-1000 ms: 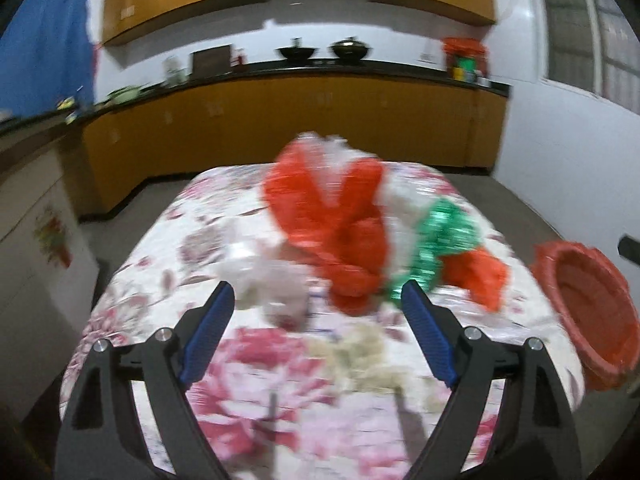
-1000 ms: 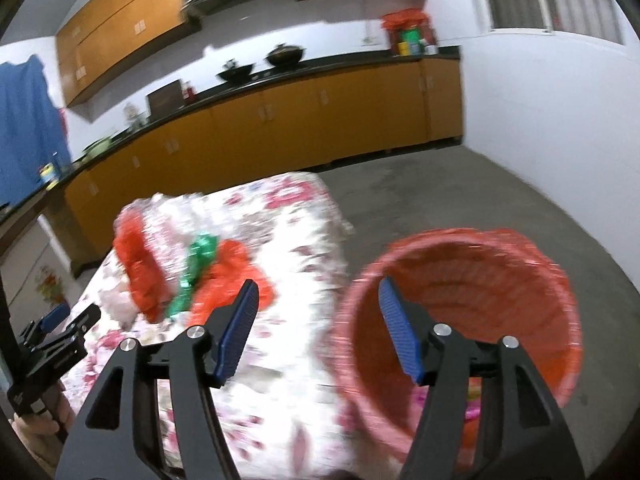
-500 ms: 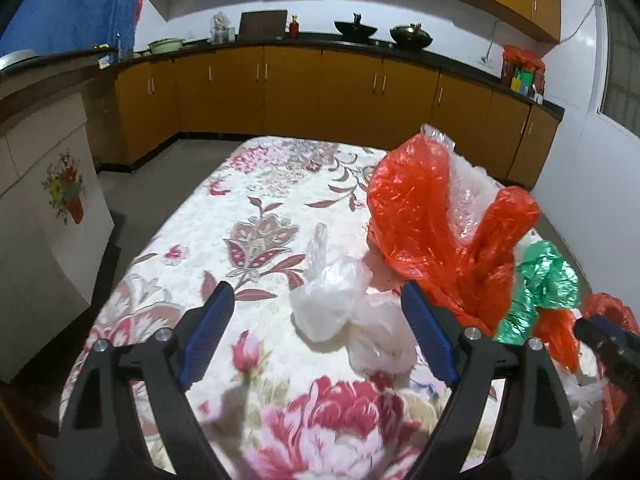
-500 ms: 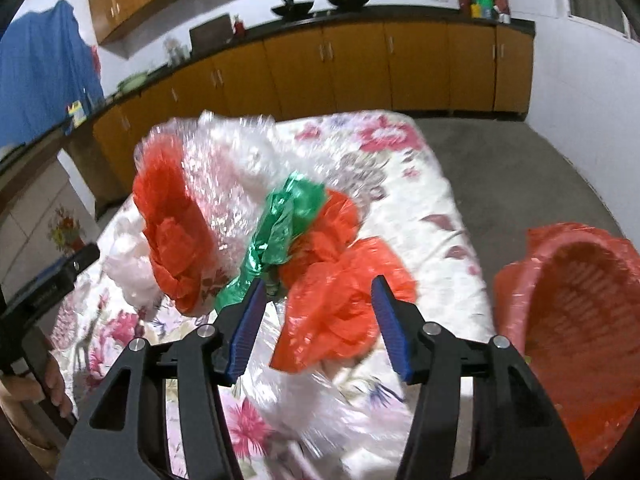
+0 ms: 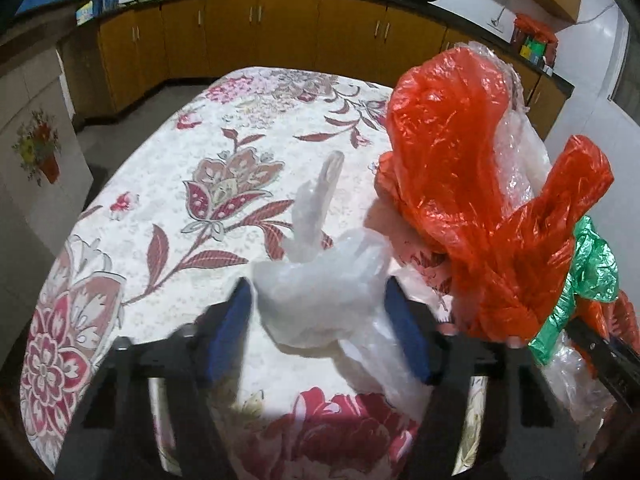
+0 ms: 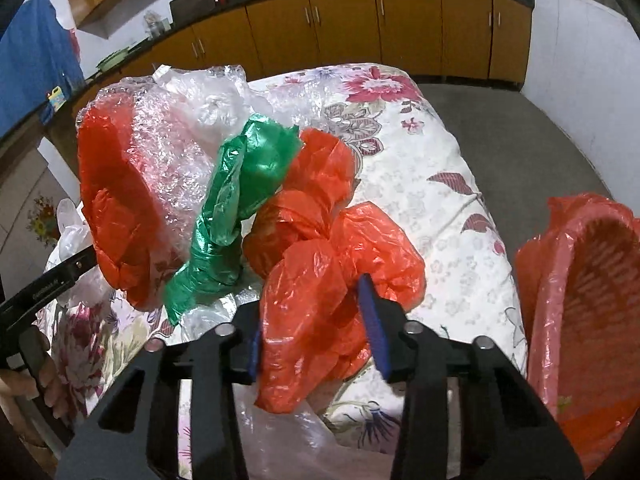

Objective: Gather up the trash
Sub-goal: 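Grasp the white bag with the left gripper while the right gripper grasps the red bag, then move both bags over the wastebasket and open both grippers to drop them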

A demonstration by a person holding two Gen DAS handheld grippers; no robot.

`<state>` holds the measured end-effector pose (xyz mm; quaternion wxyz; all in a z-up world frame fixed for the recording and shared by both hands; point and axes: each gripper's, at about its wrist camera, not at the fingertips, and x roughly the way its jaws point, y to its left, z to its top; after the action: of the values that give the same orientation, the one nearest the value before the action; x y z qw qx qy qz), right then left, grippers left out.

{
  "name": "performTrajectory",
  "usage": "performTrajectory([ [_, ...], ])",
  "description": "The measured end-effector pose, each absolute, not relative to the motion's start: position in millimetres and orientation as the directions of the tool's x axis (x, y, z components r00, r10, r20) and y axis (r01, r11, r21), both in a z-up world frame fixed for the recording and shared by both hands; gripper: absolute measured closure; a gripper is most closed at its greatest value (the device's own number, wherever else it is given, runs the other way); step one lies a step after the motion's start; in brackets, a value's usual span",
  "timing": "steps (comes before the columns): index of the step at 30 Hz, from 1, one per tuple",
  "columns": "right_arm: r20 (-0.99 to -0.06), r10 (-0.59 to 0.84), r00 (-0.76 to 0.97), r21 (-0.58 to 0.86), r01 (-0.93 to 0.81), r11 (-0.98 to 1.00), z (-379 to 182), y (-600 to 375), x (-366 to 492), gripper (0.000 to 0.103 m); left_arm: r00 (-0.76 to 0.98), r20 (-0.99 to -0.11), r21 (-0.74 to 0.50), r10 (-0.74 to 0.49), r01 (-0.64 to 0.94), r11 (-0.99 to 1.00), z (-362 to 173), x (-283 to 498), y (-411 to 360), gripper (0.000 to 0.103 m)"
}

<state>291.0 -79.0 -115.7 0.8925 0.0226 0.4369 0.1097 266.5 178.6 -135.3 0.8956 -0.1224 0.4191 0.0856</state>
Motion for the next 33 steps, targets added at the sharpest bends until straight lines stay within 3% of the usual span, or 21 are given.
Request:
performTrajectory([
  [2,-0.773,0.226,0.593,0.148,-0.178,0.973,-113,-82,289,0.080,0.639,-0.768,-0.147,0.047,-0.246,0.958,-134,266,177,0.053],
  [6,-0.755,0.241,0.609,0.173,-0.169,0.970,-106,-92,282,0.084,0.649,-0.760,-0.161,0.030,-0.233,0.959,-130,265,178,0.063],
  [21,-0.658,0.232,0.717,0.195,-0.136,0.971,-64,-133,241,0.085,0.732,-0.681,-0.167,0.029,-0.194,0.967,-92,230,170,0.065],
  [33,-0.559,0.154,0.815,0.164,-0.073,0.984,-29,-173,191,0.085,0.804,-0.587,-0.172,-0.097,-0.007,0.985,-43,199,108,0.065],
])
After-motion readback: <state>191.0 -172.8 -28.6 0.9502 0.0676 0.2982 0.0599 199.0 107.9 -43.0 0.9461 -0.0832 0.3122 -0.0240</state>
